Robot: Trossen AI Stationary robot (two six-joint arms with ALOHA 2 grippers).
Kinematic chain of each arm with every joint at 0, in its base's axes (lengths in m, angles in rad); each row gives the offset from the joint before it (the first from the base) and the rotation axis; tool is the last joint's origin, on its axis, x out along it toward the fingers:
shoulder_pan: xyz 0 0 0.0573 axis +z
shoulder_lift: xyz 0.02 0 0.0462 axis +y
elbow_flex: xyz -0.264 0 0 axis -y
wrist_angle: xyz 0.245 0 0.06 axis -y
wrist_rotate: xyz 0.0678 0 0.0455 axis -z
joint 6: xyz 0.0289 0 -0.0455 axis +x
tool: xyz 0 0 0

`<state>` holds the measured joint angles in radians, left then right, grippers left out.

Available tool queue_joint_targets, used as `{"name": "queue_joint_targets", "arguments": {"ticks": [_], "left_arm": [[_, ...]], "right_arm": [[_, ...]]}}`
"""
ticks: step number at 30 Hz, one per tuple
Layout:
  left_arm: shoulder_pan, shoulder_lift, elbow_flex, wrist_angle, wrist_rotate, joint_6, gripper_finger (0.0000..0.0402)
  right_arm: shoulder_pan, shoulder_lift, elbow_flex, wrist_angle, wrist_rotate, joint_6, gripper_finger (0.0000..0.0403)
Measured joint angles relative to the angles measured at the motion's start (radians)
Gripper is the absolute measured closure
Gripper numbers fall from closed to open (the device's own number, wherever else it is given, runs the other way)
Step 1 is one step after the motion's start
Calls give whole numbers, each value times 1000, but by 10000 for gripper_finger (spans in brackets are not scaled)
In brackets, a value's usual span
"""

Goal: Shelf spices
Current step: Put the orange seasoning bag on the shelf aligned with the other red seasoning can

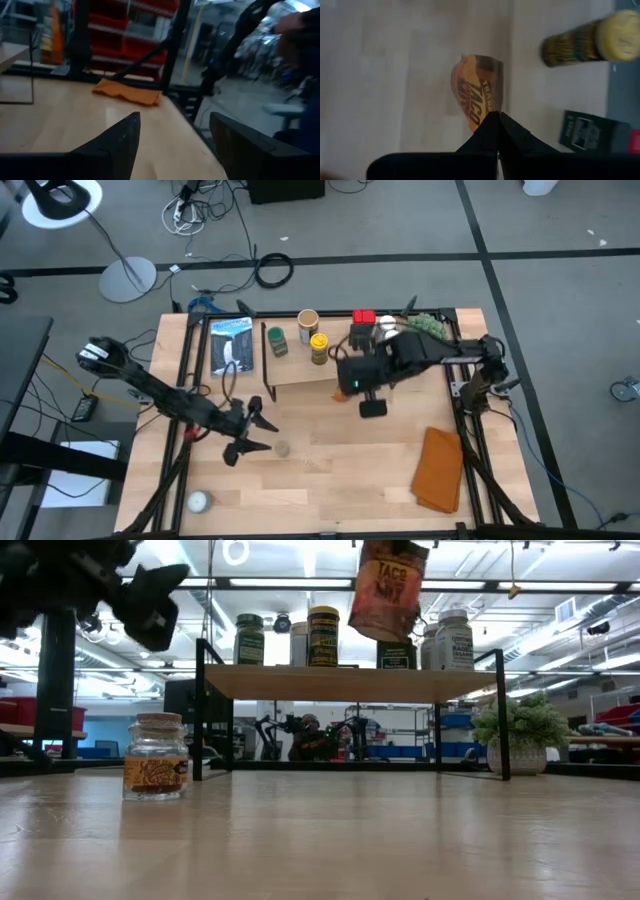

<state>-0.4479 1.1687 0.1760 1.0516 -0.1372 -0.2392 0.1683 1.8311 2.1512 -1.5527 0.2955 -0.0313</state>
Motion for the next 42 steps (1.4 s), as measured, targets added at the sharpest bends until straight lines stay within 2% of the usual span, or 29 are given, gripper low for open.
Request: {"name": "queue_joint_targets", "arguments": {"ticks": [4, 10, 14, 19, 27, 42], "left_arm": [[22, 0, -91, 144, 35, -38, 158], [23, 0, -116, 164, 36, -57, 158], [23, 0, -116, 162, 36, -56, 158], [23, 0, -116, 161, 36, -57, 158], [23, 0, -116, 161, 37, -55, 158], [23, 0, -116, 132, 37, -53, 158]], "right_arm": [[-69, 0, 58, -2, 4, 12, 403], [-183, -1, 125, -19, 4, 99, 403], [-252, -1, 125, -19, -6, 153, 403], [-311, -1, 88, 0, -27, 145, 403], [-355, 30, 78, 128, -29, 139, 403], [-404, 129, 78, 174, -34, 75, 391]]}}
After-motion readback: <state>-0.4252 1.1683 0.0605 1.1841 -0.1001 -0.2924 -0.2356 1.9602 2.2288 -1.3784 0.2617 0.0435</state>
